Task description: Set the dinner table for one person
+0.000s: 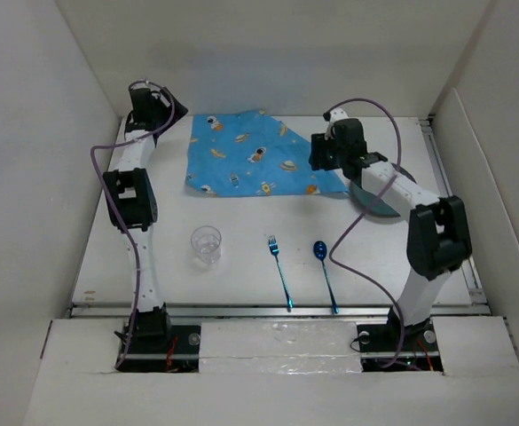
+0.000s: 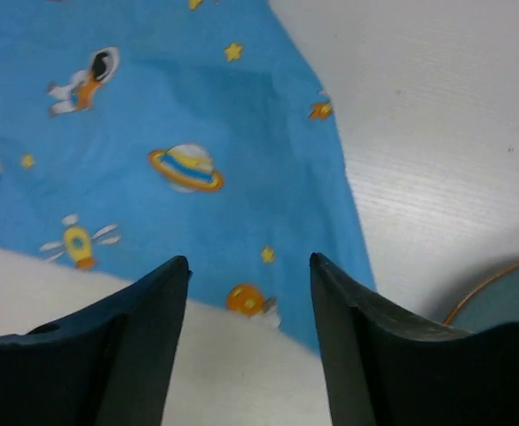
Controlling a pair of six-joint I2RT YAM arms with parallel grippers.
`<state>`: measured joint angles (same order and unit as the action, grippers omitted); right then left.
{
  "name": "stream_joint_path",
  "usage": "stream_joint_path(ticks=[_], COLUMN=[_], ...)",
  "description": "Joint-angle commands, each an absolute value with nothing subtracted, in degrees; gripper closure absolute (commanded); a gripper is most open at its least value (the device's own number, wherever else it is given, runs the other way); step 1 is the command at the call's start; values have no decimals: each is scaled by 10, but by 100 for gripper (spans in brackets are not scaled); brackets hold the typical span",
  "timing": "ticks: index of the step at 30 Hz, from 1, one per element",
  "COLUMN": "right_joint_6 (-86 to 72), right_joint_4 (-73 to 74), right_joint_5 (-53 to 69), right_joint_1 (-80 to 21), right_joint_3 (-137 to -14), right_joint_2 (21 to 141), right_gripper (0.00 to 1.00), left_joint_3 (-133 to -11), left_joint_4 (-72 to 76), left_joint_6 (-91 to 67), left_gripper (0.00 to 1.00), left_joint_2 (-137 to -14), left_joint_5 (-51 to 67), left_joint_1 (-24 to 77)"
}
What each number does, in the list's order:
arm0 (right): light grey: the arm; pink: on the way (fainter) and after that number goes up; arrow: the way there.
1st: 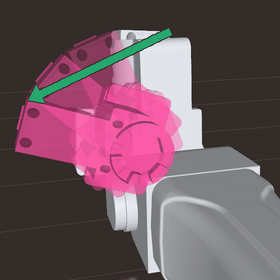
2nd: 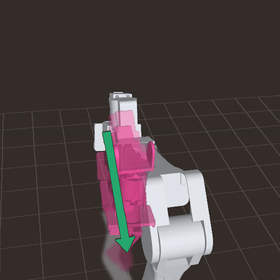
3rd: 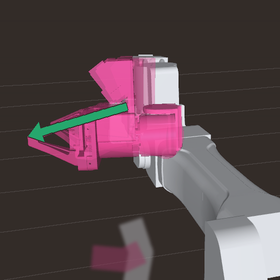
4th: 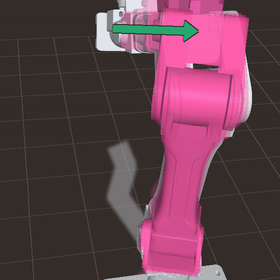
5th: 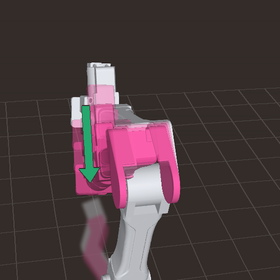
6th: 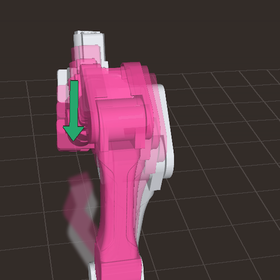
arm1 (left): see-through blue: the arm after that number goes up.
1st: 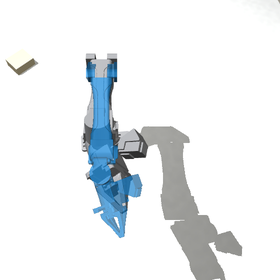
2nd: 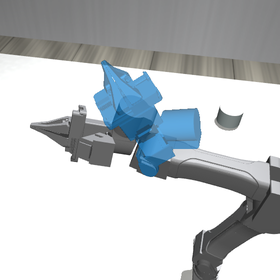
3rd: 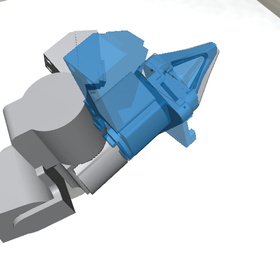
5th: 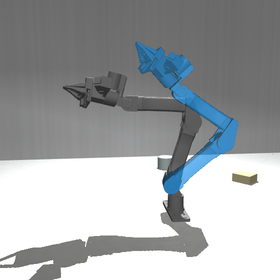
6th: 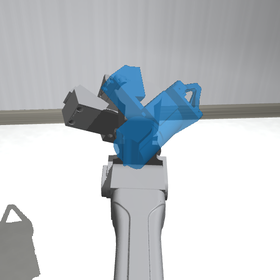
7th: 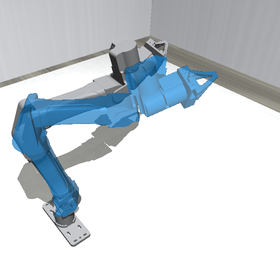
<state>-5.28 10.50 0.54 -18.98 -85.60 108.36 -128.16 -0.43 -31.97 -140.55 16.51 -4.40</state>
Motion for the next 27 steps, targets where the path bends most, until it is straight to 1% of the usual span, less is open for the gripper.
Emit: stream_joint_path(ticks=[1, 2, 3, 4, 5, 6, 7, 9, 10, 11, 12, 13, 14, 15, 16, 17, 18, 20, 21, 22, 24, 27], right_joint_6=[-80, -98, -105, -112, -124, -126, -127, -132, -132, -131, -130, -128, -130, -131, -131, -131, -133, -135, -135, -134, -134, -134], right_joint_4=[22, -18, -35, -61, -75, -76, -73, -69, -74, -72, -73, -76, -77, -79, -79, -80, -83, -94, -95, -95, -93, -98], right_joint_5=[40, 40, 43, 45, 44, 42, 39, 30, 28, 23, 19, 11, 11, 14, 20, 32, 35, 44, 46, 47, 51, 63], right_joint_1=[-198, -206, -212, -212, -218, -225, -225, -235, -236, -236, -236, -236, -236, -236, -236, -229, -229, -229, -229, -229, -229, -229], right_joint_3=[-748, -718, -690, -639, -602, -602, -589, -556, -543, -524, -516, -499, -498, -484, -479, -475, -463, -450, -444, -438, -434, -430], right_joint_2=[970, 954, 938, 905, 874, 874, 847, 818, 803, 783, 774, 758, 752, 746, 740, 736, 722, 708, 694, 690, 682, 677], right_gripper=[39, 62, 78, 95, 100, 100, 100, 100, 100, 98, 96, 93, 92, 91, 89, 83, 80, 71, 69, 66, 64, 63], left_joint_3=[-1247, -1198, -1167, -1139, -1083, -1055, -1035, -997, -988, -965, -952, -928, -910, -889, -872, -824, -797, -733, -713, -698, -642, -598], left_joint_4=[15, 25, 30, 33, 37, 36, 30, -19, -38, -70, -89, -124, -130, -137, -146, -142, -135, -134, -130, -129, -105, -63], left_joint_6=[-295, -285, -270, -262, -243, -243, -221, -211, -214, -218, -221, -239, -240, -240, -247, -248, -246, -247, -246, -250, -270, -303], left_gripper=[26, 34, 47, 74, 92, 92, 100, 100, 100, 95, 87, 83, 80, 75, 64, 60, 52, 52, 52, 46, 38, 37], left_joint_2=[-1314, -1298, -1277, -1243, -1211, -1210, -1189, -1174, -1165, -1159, -1154, -1141, -1131, -1117, -1089, -1071, -1052, -1008, -998, -975, -960, -950], left_joint_5=[127, 115, 89, 75, 43, 22, 5, -57, -67, -71, -70, -77, -76, -73, -75, -70, -60, -62, -63, -61, -24, 18], left_joint_1=[-65, -65, -60, -48, -35, -35, -19, -6, -1, -1, -1, -1, -1, -1, -1, -1, -1, -1, -1, -1, -1, -1])
